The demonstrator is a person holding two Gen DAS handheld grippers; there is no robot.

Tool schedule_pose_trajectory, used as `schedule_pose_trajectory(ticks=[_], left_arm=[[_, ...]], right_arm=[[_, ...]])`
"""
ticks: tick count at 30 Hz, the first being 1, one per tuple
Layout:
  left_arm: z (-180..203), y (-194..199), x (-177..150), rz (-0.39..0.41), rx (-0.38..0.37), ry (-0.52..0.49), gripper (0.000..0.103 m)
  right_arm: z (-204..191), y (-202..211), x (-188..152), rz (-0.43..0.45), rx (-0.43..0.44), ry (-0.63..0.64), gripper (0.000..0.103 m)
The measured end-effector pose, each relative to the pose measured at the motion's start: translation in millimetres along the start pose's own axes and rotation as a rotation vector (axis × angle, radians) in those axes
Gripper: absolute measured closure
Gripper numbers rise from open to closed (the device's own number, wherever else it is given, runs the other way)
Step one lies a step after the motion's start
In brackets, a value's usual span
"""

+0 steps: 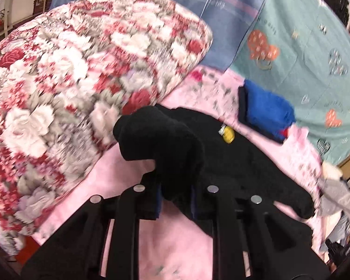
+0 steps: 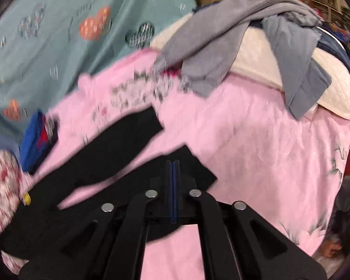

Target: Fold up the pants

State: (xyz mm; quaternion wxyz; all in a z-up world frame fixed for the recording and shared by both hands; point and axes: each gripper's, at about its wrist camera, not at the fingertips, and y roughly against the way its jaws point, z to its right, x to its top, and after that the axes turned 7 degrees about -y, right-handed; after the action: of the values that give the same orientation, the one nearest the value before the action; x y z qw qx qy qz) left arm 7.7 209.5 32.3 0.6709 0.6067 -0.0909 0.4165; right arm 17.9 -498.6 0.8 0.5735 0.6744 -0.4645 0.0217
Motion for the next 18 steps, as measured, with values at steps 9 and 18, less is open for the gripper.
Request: schedule_pose_trajectory(ticks=[9, 18], left_arm=[[-24, -14, -22, -0.038, 0.116, -0.013, 0.024], [29, -57, -9, -0.071, 0.028, -0.149, 0.019]], right_arm=[[-9, -73, -47, -0.161, -0.014, -0.008, 0.040], [11, -58, -36, -0.047, -0.183, -0.019, 0.103]])
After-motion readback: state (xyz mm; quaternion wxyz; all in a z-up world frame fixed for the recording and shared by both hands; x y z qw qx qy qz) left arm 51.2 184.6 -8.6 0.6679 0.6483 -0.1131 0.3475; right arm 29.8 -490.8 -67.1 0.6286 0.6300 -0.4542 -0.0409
